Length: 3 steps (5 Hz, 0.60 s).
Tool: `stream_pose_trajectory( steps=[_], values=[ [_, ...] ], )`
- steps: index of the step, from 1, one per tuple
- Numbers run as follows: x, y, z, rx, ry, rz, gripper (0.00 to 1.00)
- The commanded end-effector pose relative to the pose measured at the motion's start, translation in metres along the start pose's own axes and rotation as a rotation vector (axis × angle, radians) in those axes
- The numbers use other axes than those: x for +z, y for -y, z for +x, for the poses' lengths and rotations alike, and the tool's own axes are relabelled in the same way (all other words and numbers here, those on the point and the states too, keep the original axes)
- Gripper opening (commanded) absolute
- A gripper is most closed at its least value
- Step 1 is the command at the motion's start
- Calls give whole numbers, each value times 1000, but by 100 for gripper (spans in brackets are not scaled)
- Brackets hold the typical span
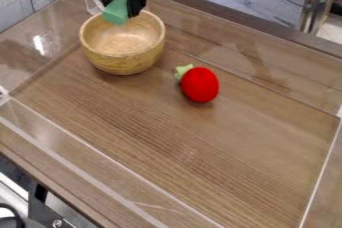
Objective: Put the green stick in the brown bowl
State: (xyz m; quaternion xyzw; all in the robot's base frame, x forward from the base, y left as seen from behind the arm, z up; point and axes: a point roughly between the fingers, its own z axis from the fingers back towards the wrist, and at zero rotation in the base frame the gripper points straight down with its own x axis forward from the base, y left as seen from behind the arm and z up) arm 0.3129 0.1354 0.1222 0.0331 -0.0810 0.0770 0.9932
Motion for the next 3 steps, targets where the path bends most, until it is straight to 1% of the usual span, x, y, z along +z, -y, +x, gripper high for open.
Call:
stream_pose_trajectory(
  steps=[1, 3],
  values=[
    [25, -8, 3, -40, 57, 11, 0],
    [19, -18, 3, 62, 37, 29, 0]
  ],
)
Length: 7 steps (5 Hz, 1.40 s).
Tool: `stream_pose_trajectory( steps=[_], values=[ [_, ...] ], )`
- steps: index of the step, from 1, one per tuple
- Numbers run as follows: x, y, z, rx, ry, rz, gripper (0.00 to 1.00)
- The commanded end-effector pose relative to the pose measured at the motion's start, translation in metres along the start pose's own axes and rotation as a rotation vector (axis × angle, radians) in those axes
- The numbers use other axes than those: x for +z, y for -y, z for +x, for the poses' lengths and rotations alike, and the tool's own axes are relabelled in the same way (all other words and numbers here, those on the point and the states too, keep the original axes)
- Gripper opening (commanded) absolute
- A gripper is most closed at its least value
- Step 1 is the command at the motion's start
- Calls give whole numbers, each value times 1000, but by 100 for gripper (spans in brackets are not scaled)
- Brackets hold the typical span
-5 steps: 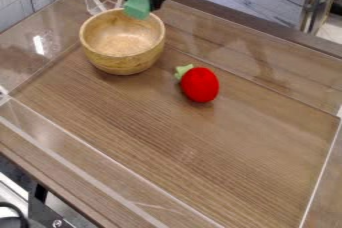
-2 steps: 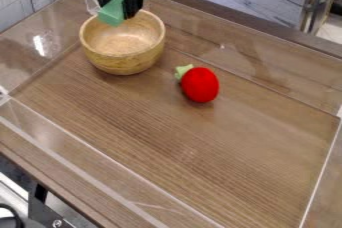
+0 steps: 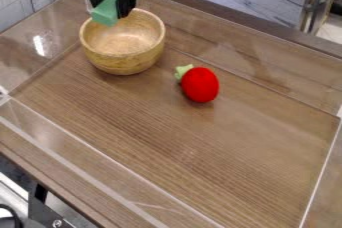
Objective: Put the green stick in the brown bowl
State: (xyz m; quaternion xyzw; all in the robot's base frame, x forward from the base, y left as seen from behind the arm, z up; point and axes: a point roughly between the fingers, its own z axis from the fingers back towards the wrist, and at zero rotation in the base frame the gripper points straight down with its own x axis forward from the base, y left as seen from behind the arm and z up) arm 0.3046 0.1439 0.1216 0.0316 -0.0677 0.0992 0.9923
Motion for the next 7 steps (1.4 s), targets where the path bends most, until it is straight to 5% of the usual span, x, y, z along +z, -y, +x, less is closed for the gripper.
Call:
stream_pose_trajectory(
  steps=[1, 2, 7],
  values=[
    [16, -7, 3, -45, 65, 12, 0],
    [13, -7, -3, -109, 65, -1, 0],
    [1, -9, 6, -47, 57, -9, 0]
  ],
)
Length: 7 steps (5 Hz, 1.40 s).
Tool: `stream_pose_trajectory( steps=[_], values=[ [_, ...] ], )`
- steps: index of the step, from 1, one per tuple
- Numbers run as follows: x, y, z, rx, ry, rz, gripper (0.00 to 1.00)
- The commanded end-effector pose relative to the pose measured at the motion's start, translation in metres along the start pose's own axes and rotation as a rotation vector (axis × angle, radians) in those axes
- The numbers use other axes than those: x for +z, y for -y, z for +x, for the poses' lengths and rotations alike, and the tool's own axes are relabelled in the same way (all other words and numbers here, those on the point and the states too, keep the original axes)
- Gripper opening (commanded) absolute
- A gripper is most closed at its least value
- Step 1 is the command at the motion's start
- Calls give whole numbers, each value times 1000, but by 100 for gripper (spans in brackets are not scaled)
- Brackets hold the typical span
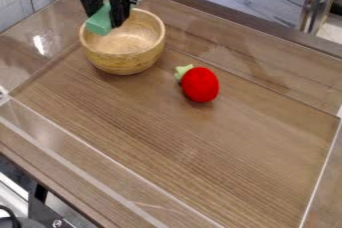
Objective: Put the green stick in the brown bowl
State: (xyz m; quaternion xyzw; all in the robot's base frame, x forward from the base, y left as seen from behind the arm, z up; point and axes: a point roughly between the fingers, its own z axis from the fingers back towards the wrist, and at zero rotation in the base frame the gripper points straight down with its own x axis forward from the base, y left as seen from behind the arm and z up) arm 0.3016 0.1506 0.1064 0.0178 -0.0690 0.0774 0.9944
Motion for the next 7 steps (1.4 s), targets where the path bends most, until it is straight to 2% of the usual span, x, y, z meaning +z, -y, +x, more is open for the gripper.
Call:
stream_pose_trajectory(
  steps=[1, 2, 4, 6, 7],
  values=[
    [11, -2, 10, 13, 54, 22, 0],
    [7, -2, 10, 32, 53, 22, 0],
    [8, -2, -2, 1, 55, 5, 0],
    [4, 4, -1, -75, 58, -15, 0],
    [4, 1, 4, -91, 46, -22, 100]
  ],
)
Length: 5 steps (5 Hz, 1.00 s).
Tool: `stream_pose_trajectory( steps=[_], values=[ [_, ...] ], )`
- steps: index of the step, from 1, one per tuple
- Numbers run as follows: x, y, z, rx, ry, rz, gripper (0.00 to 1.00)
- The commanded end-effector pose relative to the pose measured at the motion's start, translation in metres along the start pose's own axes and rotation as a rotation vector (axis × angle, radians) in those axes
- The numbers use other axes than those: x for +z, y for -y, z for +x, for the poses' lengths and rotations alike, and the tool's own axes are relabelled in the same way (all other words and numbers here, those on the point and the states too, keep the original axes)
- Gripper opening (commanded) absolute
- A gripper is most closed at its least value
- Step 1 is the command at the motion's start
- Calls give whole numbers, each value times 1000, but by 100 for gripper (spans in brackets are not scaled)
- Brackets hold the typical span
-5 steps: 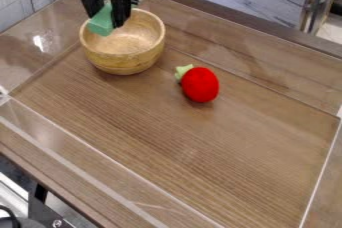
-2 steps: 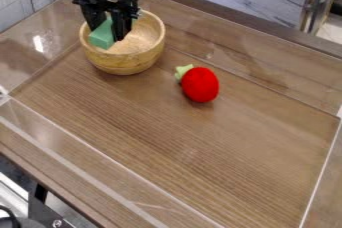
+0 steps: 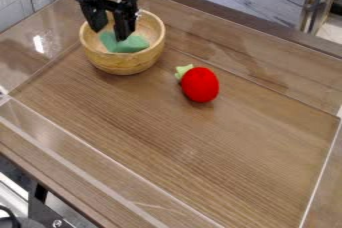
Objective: Put the green stick in the brown bowl
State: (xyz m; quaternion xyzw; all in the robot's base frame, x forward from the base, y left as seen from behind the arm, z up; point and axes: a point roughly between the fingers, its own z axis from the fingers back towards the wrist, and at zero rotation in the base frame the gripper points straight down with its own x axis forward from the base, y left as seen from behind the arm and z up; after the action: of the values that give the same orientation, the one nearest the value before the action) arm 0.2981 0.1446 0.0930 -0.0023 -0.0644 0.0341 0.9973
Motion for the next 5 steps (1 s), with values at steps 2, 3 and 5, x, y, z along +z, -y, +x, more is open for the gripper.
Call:
stream_pose_trajectory(
  steps=[2, 3, 5],
  values=[
    [42, 6, 20, -118, 59, -13, 100],
    [35, 15, 22, -170, 47, -28, 100],
    [32, 33, 24, -159, 29, -44, 100]
  ],
)
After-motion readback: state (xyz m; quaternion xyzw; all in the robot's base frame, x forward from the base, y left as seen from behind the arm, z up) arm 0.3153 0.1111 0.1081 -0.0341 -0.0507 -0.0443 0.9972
